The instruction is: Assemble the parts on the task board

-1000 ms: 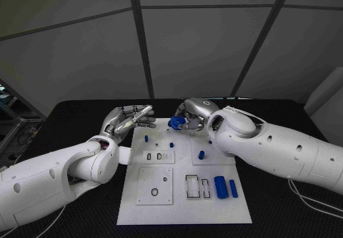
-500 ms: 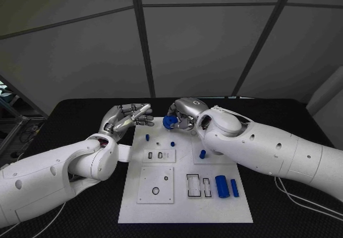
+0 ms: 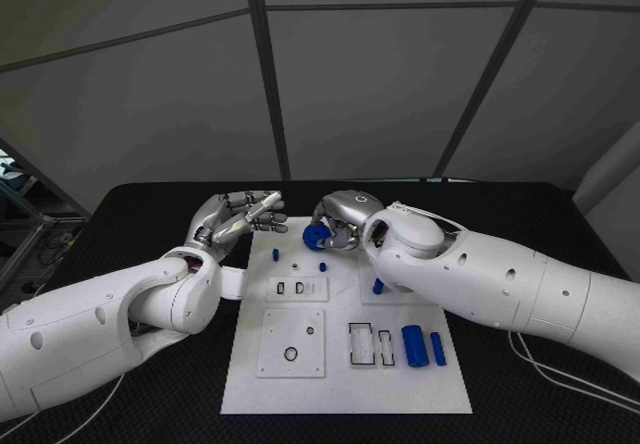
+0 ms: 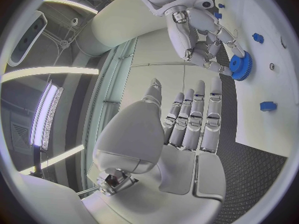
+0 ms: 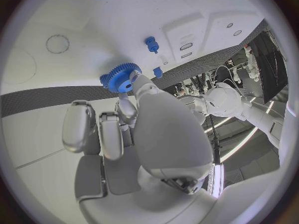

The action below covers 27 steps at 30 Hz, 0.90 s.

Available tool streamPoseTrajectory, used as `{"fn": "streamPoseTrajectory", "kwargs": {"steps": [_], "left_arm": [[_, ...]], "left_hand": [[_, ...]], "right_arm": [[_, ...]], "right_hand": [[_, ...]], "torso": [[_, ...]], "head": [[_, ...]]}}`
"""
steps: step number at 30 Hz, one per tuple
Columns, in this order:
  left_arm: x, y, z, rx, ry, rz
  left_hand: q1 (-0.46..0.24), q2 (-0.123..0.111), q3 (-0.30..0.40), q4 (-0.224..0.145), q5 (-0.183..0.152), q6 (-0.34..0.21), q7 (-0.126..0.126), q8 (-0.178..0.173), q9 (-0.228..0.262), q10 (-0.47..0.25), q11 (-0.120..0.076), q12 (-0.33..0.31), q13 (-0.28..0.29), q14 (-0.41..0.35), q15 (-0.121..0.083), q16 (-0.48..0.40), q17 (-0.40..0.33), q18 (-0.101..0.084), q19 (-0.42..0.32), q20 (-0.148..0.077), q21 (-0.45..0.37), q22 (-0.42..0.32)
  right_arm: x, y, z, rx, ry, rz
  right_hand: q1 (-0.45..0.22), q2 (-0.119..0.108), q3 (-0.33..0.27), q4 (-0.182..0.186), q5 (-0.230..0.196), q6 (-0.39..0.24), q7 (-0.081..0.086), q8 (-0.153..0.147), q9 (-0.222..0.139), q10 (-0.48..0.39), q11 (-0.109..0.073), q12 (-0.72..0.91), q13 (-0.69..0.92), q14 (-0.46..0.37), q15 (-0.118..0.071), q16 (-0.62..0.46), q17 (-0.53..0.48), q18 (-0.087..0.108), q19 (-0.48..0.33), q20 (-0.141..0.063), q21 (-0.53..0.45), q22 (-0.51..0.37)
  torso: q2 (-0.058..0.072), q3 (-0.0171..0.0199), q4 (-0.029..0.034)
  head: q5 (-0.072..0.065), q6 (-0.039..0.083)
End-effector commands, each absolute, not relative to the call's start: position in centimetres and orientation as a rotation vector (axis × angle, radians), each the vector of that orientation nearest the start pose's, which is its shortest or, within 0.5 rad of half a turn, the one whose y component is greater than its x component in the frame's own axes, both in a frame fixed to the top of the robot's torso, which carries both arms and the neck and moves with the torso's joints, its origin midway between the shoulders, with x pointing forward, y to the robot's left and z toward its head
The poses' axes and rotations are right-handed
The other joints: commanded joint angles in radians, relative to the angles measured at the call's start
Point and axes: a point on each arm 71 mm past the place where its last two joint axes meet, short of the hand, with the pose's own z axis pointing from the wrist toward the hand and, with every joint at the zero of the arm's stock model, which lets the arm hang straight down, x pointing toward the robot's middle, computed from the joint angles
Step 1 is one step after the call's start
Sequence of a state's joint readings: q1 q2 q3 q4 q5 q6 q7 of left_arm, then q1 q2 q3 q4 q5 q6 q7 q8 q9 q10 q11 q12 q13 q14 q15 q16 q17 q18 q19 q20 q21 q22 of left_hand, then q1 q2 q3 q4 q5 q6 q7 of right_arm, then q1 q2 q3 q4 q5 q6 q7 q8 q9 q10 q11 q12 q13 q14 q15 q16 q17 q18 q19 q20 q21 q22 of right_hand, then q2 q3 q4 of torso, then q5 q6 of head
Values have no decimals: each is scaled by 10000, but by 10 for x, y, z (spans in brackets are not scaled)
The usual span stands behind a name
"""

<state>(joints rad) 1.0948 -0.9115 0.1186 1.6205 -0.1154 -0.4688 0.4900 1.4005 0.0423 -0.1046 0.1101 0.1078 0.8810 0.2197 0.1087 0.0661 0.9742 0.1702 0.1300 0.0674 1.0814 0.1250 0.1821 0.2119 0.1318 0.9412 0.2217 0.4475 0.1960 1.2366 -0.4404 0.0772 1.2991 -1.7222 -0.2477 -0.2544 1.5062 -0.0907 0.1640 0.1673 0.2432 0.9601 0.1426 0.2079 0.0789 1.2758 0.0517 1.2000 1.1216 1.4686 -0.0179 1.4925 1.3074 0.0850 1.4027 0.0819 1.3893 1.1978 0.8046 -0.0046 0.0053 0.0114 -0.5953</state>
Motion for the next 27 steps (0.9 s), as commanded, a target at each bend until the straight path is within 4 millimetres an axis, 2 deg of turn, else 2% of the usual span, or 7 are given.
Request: {"fn": "streamPoseTrajectory", "kwargs": {"steps": [1, 8, 15, 20, 22, 25, 27], "left_arm": [[476, 226, -150, -9990, 11764, -15164], [476, 226, -149, -9985, 11760, -15170], [476, 227, -149, -9991, 11751, -15145], [476, 227, -149, -9995, 11754, -15138], [476, 227, -149, -9997, 11757, -15137], [476, 227, -149, -10000, 11761, -15135], [476, 227, -149, -10005, 11762, -15126]], "left_hand": [[-2, 129, -10, -40, 29, 21, 14, -63, -2, -5, 35, -52, -1, -69, -33, -41, 8, 470, -54, -7, -6, -3], [-2, 129, -10, -40, 29, 21, 14, -63, -2, -5, 35, -52, -1, -69, -33, -41, 8, 470, -54, -7, -6, -3], [-2, 129, -10, -40, 29, 21, 14, -63, -2, -5, 35, -52, -1, -69, -33, -41, 8, 470, -54, -7, -6, -3], [-6, 132, -14, -42, 27, 28, 15, -65, -1, 4, 35, -53, 1, -73, -31, -52, 15, 470, -67, -5, -10, -5], [-6, 132, -15, -43, 27, 30, 15, -65, -1, 6, 35, -53, 1, -74, -31, -54, 17, 470, -70, -4, -10, -5], [-6, 132, -15, -43, 27, 30, 15, -65, -1, 6, 35, -53, 1, -74, -31, -54, 17, 470, -70, -4, -10, -5], [-6, 132, -15, -43, 27, 30, 15, -65, -1, 6, 35, -53, 1, -74, -31, -54, 17, 470, -70, -4, -10, -5]], "right_arm": [[526, -54, -133, -3596, 15154, 5835], [526, -52, -136, -3658, 15299, 5836], [527, -51, -139, -3716, 15552, 5765], [529, -53, -140, -3564, 15617, 5709], [530, -53, -140, -3519, 15666, 5687], [530, -54, -141, -3469, 15770, 5668], [531, -55, -142, -3425, 15890, 5678]], "right_hand": [[-94, -26, 77, -9, -66, 29, 16, 5, 0, 33, 26, 41, 6, 706, -42, 25, 1011, -125, 30, 10, 53, -10], [-238, -123, 135, 4, -98, -110, 59, -115, -56, -47, 64, -15, -47, 701, -14, 18, 1002, -122, 9, 31, 43, -30], [-575, -296, 118, 82, -120, -485, 147, -397, -127, -227, 153, -174, -219, 697, 63, 14, 1002, -116, -22, 99, 28, -55], [-931, -448, -11, 265, -283, -1435, 290, -957, -171, -496, 292, -413, -496, 695, 181, 16, 1015, -112, -55, 203, 11, -81], [-1054, -485, -80, 386, -288, -1689, 321, -1086, -159, -533, 323, -436, -534, 700, 210, 30, 1044, -110, -59, 235, 12, -78], [-1243, -447, -142, 574, -232, -1506, 345, -1033, -103, -531, 350, -410, -520, 702, 237, 38, 1061, -110, -60, 266, 17, -71], [-1539, -357, -205, 821, -3, -1281, 352, -928, -57, -509, 362, -352, -473, 709, 253, 57, 1099, -112, -51, 288, 31, -47]], "torso": [[0, -1, -1], [13, -1, -2], [8, 0, -9], [-6, 3, -10], [-5, 2, -7], [-4, 5, -1], [-4, 5, 0]], "head": [[10, -19], [32, -38], [37, -66], [26, -77], [27, -75], [23, -81], [25, -85]]}}
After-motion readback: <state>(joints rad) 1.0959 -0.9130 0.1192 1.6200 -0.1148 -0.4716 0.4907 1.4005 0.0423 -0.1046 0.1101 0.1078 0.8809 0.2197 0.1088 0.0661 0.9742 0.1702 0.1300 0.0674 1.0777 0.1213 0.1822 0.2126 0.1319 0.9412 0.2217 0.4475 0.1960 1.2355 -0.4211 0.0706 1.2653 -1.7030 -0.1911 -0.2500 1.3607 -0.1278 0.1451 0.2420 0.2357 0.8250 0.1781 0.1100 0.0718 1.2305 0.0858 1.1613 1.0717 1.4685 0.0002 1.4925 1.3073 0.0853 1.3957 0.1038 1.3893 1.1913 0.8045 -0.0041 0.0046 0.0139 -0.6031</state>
